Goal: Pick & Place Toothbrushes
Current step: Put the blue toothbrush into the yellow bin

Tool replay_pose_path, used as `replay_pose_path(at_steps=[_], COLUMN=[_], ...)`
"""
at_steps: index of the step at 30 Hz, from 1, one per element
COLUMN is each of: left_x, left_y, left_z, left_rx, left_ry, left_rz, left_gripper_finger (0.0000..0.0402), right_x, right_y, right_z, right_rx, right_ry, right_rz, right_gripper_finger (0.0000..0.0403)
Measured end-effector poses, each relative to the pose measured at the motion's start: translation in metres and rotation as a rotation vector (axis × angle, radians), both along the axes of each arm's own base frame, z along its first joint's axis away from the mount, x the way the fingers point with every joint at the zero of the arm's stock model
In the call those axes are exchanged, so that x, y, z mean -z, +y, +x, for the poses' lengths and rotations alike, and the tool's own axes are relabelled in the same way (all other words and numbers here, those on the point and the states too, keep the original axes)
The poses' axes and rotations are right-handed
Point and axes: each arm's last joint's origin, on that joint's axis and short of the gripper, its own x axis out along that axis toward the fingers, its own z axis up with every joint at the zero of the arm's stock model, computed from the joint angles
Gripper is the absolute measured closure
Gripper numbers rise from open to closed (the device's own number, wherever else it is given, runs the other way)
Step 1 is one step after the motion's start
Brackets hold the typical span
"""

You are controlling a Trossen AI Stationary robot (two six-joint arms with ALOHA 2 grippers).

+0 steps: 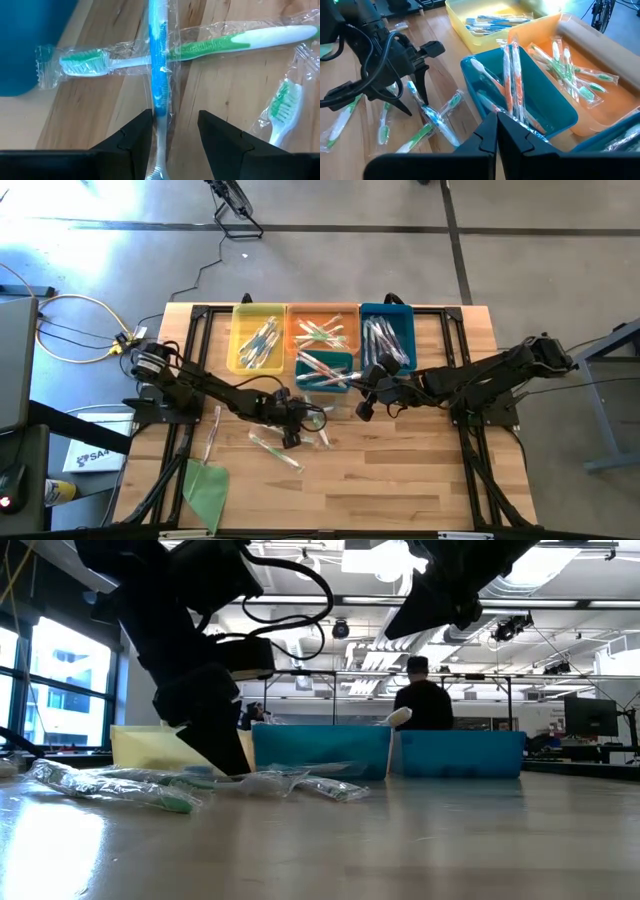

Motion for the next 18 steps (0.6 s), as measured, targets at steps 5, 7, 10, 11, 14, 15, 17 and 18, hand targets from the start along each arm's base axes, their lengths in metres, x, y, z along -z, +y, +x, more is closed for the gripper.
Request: replay_pose_path(at_steps=[5, 7, 10, 11, 14, 15, 17, 18], left_x=[0.0003, 0.0001, -0.0001, -0.0001, -0.0001, -0.0001, -0.0001, -0.0001], left_y=[-0.0004, -0.0006, -0.0009, -0.0010, -0.0011, -0.0012, -0.0014, -0.0015], left_z=[0.0004, 0.0009, 0.0020, 0.0020, 0.0022, 0.0022, 0.0022, 0.0022], left_rx=[0.006, 0.007, 0.009, 0.008, 0.009, 0.008, 0.004, 0.004], left_ry=[-0.001, -0.006, -0.019, -0.019, -0.020, -0.021, -0.021, -0.021], left_rz=[-0.010, -0.012, -0.018, -0.021, -0.026, -0.027, -0.030, -0.035], left_gripper_finger=[0.0243, 0.0245, 0.0260, 0.0268, 0.0300, 0.0311, 0.0333, 0.0343], right_x=[0.0003, 0.0003, 0.0004, 0.0004, 0.0004, 0.0004, 0.0004, 0.0004], right_y=[0.0000, 0.0000, -0.0001, -0.0001, -0.0001, -0.0001, -0.0001, -0.0001], right_z=[-0.0003, -0.0003, -0.0003, -0.0003, -0.0003, -0.0003, -0.0003, -0.0003], right_rx=[0.001, 0.001, 0.002, 0.002, 0.002, 0.002, 0.002, 0.002], right_ry=[0.004, 0.004, 0.004, 0.004, 0.004, 0.004, 0.004, 0.004], right_rz=[0.000, 0.000, 0.001, 0.001, 0.002, 0.002, 0.002, 0.002], right_gripper_finger=[0.0398, 0.0398, 0.0398, 0.0398, 0.0398, 0.0398, 0.0398, 0.0398])
